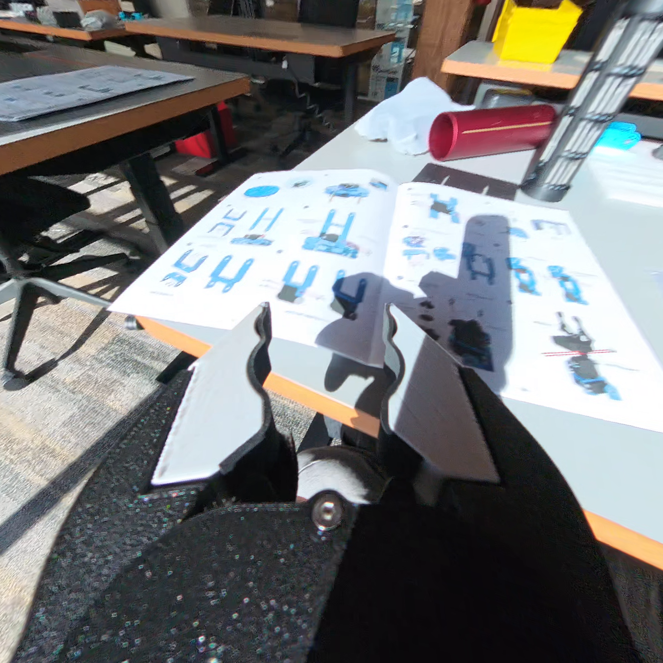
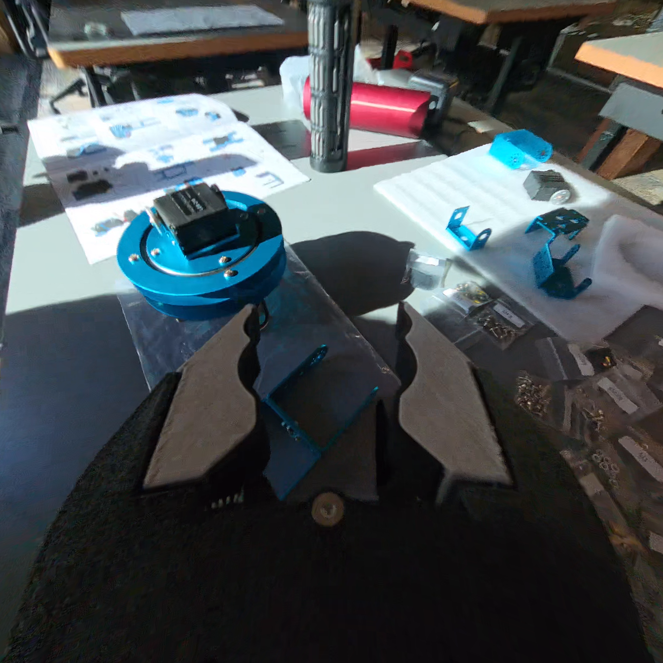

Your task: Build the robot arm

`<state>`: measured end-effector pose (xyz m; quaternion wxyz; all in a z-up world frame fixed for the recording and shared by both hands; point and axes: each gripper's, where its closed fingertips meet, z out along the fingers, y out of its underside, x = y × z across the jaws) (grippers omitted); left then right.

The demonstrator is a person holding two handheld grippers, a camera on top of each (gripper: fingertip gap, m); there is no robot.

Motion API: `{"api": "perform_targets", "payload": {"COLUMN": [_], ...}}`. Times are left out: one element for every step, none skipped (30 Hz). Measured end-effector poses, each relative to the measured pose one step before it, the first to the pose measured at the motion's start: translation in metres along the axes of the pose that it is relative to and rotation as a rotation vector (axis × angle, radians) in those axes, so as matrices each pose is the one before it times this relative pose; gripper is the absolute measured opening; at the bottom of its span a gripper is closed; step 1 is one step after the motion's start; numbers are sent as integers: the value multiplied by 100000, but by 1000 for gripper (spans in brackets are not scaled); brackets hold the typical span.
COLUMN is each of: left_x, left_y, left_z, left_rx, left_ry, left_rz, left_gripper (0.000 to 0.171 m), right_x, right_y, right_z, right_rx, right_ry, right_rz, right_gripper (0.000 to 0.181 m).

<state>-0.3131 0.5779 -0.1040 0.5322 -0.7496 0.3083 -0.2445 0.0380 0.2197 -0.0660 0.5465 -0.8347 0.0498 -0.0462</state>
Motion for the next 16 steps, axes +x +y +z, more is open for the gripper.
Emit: {"api": "perform_targets", "payload": {"left_x": [-1402,-1144,-962,-283,323,538,373,-133,-469,-463,-301,-117,-38,89,133,95], "left_y": [683,473,180,112,135,265,405,334,211,238,279,205,-3,-127,-103,-17], "left_z": [75,13,-103,-151,-101,-14,90,80,14,-17,-13,-48,-105,-135,-108,-69], "left_rx": [-2847,-1854,59,247,-306,-1245,-2377,-1799,-799,-932,-1329,-1045,206,961,767,155], "left_ry": [-988,-1165,-1665,1328,4274,4661,2881,-851,-3251,-3225,-2101,-923,-274,775,1469,1375], "left_rz": [-82,-1353,-3224,-4311,-3777,-2258,520,2736,3707,3865,3336,2285,957,-234,-1096,-1478], "left_gripper": [61,61,60,57,55,54,54,54,54,54,54,54,54,54,54,54], "right_x": [227,444,618,802,976,871,651,760,908,739,499,476,249,-42,-4,90], "right_y": [-513,-691,-702,-412,-101,98,336,528,560,541,570,483,334,222,81,-21], "right_z": [-426,-386,-325,-172,-35,54,178,299,299,295,337,323,273,224,115,-4], "right_rx": [3484,3236,3864,2917,1576,1099,430,-360,-356,-440,-1113,-1244,-1069,-902,-502,16], "right_ry": [286,2930,4280,4777,5825,5132,3216,3513,4643,3704,2031,1912,389,-1504,-898,223], "right_rz": [2404,866,-102,126,-266,-673,-374,-139,-932,-2057,-1915,-616,786,1878,1627,361], "right_gripper": [76,77,75,74,75,73,70,69,67,62,57,58,57,57,57,57]}}
